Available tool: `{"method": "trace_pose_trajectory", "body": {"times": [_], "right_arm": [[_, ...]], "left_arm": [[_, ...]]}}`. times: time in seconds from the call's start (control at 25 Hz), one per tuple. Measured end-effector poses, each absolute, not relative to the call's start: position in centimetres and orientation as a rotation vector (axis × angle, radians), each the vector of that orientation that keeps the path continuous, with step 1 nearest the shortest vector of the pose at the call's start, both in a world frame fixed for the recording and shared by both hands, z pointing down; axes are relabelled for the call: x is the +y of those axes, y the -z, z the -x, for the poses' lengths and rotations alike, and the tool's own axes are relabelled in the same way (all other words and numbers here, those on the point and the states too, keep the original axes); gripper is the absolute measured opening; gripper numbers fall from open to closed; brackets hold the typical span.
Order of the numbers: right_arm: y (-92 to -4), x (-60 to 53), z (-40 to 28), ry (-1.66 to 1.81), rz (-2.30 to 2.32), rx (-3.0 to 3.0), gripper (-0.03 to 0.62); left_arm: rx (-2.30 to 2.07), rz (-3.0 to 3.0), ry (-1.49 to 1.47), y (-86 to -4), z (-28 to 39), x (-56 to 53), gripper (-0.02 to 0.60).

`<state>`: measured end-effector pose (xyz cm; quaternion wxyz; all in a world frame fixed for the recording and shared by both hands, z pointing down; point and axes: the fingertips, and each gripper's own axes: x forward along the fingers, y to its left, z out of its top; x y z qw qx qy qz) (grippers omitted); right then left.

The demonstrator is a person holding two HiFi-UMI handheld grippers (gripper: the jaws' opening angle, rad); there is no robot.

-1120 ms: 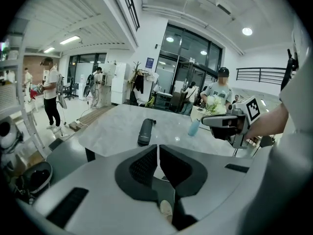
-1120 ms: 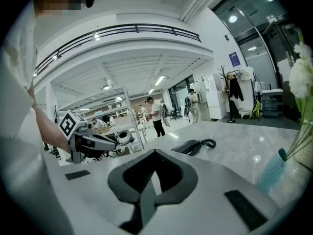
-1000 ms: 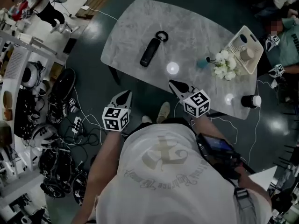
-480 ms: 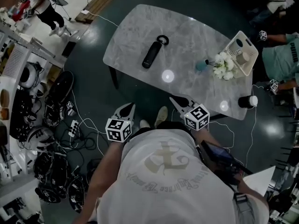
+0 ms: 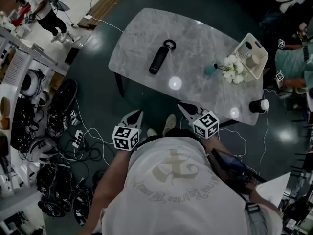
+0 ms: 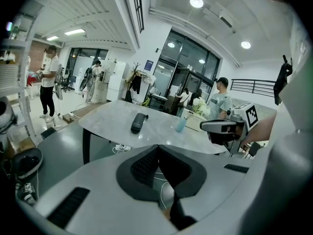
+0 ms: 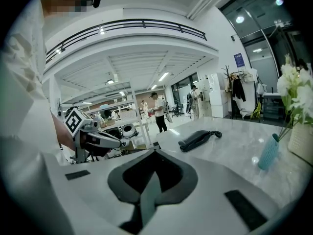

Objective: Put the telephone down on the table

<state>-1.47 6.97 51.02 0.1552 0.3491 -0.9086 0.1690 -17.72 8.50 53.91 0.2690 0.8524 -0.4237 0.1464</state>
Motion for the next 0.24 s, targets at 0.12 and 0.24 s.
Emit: {"method": "trace_pose_trajectory", "body": {"times": [0.12,0.24], "right_arm": [[-50.66,7.19,1.21,-0.477,-1.003,-2.599,0.015],[-50.25,7.31,1.00,-0.471,-1.004,-2.598,0.015]], "left_arm": [[-1.140,-2.303,-0.391,-53.48,17.49,8.69,0.012],[-1.138,-2.307,-0.390,-53.05,17.23,8.81,0.012]]}}
